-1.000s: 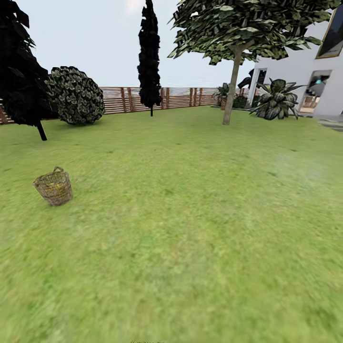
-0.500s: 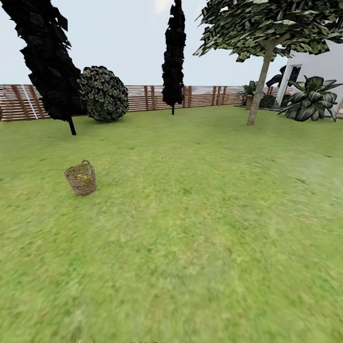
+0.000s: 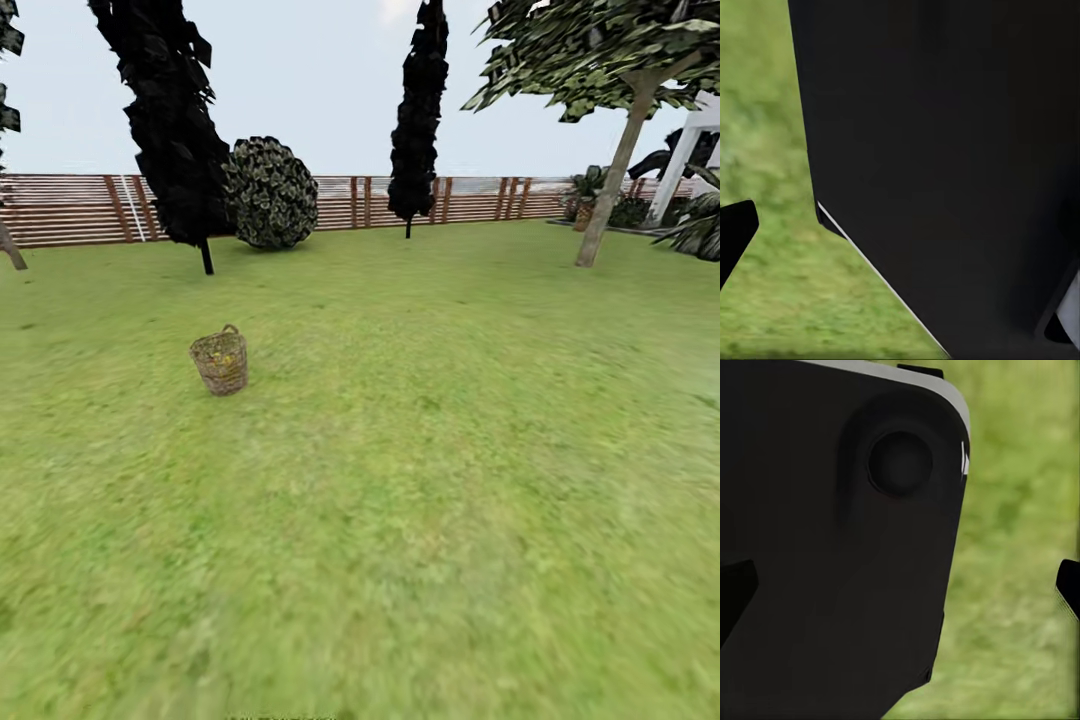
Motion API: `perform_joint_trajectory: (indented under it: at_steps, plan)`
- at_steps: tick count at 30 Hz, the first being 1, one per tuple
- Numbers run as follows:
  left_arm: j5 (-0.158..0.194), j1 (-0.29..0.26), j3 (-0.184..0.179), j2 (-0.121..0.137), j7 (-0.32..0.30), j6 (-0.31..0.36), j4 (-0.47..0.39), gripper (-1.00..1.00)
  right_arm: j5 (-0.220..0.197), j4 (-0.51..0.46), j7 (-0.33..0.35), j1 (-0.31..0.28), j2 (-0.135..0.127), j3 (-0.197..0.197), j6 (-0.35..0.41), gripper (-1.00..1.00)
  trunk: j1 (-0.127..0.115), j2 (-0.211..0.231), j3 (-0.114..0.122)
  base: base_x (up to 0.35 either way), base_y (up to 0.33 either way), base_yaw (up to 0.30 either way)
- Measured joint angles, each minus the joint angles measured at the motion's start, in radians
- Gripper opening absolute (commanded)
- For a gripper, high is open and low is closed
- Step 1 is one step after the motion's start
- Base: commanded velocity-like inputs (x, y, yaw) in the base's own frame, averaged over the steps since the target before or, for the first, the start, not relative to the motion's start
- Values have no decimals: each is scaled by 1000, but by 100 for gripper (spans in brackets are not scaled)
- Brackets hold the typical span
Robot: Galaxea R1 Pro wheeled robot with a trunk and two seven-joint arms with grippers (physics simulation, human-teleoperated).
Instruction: Take the three Easter eggs out of the wicker basket on the lawn in the garden, then place them on the lawn next to a single tree (choose any tree) so that all three eggs are next to the same tree and none are left in the basket.
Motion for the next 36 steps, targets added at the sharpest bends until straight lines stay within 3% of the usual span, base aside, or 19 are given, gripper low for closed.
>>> perform_joint_trajectory:
  at_steps: [29, 36]
  plan:
    - [0, 0, 0, 0, 0, 0, 0, 100, 0, -1, 0, 0, -1, 0, 0, 100, 0, 0, -16, 0, 0, 290]
    - [0, 0, 0, 0, 0, 0, 0, 100, 0, -4, 0, 0, -5, 0, 1, 100, 0, 0, -18, 0, 0, 67]
